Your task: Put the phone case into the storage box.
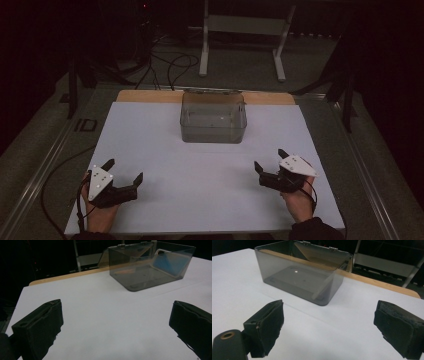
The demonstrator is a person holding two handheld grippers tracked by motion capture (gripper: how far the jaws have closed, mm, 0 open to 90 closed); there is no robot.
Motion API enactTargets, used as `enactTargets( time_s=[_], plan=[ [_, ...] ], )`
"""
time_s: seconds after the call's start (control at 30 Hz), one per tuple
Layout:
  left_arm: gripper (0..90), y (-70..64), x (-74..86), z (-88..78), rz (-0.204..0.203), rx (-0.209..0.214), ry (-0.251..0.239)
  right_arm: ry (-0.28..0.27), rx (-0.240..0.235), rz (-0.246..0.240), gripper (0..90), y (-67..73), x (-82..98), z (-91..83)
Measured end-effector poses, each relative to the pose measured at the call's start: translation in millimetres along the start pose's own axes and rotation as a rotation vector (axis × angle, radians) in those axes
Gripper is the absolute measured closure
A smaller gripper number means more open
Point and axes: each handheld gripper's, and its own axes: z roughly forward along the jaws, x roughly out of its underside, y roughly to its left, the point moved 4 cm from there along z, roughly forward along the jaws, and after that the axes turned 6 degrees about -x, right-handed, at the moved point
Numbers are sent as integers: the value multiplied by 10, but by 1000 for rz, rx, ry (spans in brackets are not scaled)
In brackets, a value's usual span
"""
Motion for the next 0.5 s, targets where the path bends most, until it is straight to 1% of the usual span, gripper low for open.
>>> enactTargets(
  time_s=[0.07,0.17,0.2,0.3,0.37,0.47,0.5],
  plan=[
    [1,-6,0,-1,-1,3,-2,-17,-4,-4,97,7,49,-51],
    [2,-14,1,-7,5,7,-4,-43,-8,11,97,18,121,-115],
    [2,-16,2,-9,5,11,-7,-43,-8,11,97,18,121,-115],
    [1,-18,2,-25,7,17,-13,-41,-23,13,97,23,218,-149],
    [1,-14,3,-41,3,18,-16,-53,-26,10,97,24,264,-167],
    [1,-11,4,-55,3,22,-23,-53,-27,15,97,12,308,-184],
    [1,-10,7,-71,5,24,-25,-59,-29,20,97,-10,351,-199]
  ],
)
